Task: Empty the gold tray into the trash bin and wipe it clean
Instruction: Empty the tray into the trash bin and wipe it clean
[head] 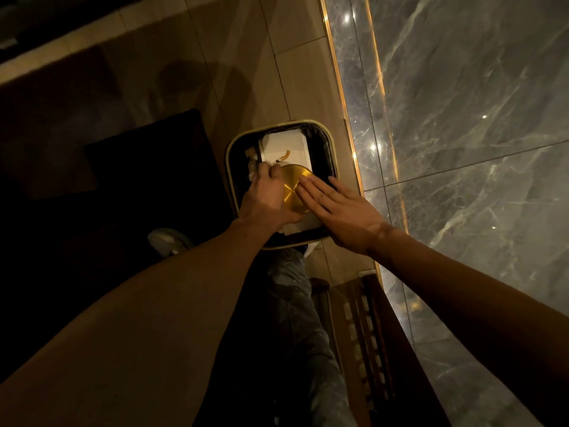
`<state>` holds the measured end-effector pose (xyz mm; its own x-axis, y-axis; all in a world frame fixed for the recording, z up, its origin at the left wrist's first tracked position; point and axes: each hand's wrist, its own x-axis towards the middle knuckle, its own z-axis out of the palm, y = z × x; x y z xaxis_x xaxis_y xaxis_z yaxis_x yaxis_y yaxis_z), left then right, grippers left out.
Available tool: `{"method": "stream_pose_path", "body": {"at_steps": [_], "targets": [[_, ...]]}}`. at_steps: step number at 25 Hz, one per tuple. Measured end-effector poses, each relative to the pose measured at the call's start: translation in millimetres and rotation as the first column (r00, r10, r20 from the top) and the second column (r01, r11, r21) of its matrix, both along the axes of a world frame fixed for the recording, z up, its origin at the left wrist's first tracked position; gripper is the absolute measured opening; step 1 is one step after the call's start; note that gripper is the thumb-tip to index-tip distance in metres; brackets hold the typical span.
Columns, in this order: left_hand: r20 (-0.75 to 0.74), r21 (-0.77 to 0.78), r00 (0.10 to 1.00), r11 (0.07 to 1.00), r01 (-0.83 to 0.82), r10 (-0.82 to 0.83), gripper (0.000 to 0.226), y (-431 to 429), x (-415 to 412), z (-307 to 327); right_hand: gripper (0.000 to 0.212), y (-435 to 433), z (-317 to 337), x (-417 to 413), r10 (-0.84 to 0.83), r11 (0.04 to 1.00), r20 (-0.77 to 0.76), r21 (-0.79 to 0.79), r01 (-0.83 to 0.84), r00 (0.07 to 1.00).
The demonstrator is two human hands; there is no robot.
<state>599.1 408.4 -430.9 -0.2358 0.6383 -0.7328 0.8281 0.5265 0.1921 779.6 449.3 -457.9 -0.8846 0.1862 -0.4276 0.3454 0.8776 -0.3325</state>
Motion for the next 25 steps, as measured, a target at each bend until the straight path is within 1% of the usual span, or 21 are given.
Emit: {"method": "stream_pose_path", "body": {"at_steps": [3, 5, 8, 10, 14, 19, 25], "targets": [[0.001, -0.007, 1.000, 1.000, 0.003, -0.003, 0.110, -1.0, -1.1, 0.2, 0.087, 2.3, 1.9, -0.4, 0.014, 1.000, 0.010, 0.008, -0.014, 1.000], [0.013, -0.008, 1.000, 1.000, -0.001, 0.001, 0.110, -0.4, -0.5, 0.7, 0.086, 4.0, 2.6, 0.4, 0.004, 1.000, -0.013, 0.012, -0.004, 1.000], [0.001, -0.011, 1.000, 1.000, 0.005, -0.005, 0.109, -0.8, 0.1, 2.1, 0.085, 3.0, 4.4, -3.0, 0.024, 1.000, -0.001, -0.016, -0.024, 1.000], [0.004, -0.011, 1.000, 1.000, -0.007, 0.007, 0.109, -1.5, -0.1, 1.4, 0.082, 2.0, 2.2, -2.3, 0.020, 1.000, -0.017, 0.002, -0.020, 1.000], [0.017, -0.001, 1.000, 1.000, 0.001, -0.001, 0.107, -5.0, -0.4, 2.1, 0.083, -0.6, -1.1, 0.0, 0.002, 1.000, -0.017, 0.013, -0.002, 1.000], [0.019, -0.005, 1.000, 1.000, 0.003, -0.003, 0.107, -7.9, -0.8, 2.9, 0.083, -3.6, -1.9, -2.6, 0.031, 0.999, -0.027, 0.011, -0.031, 0.999], [0.024, -0.011, 0.999, 1.000, 0.026, -0.025, 0.106, -9.2, -0.7, 7.0, 0.078, -1.7, 1.0, -3.9, 0.042, 0.999, -0.027, -0.032, -0.043, 0.999]]}}
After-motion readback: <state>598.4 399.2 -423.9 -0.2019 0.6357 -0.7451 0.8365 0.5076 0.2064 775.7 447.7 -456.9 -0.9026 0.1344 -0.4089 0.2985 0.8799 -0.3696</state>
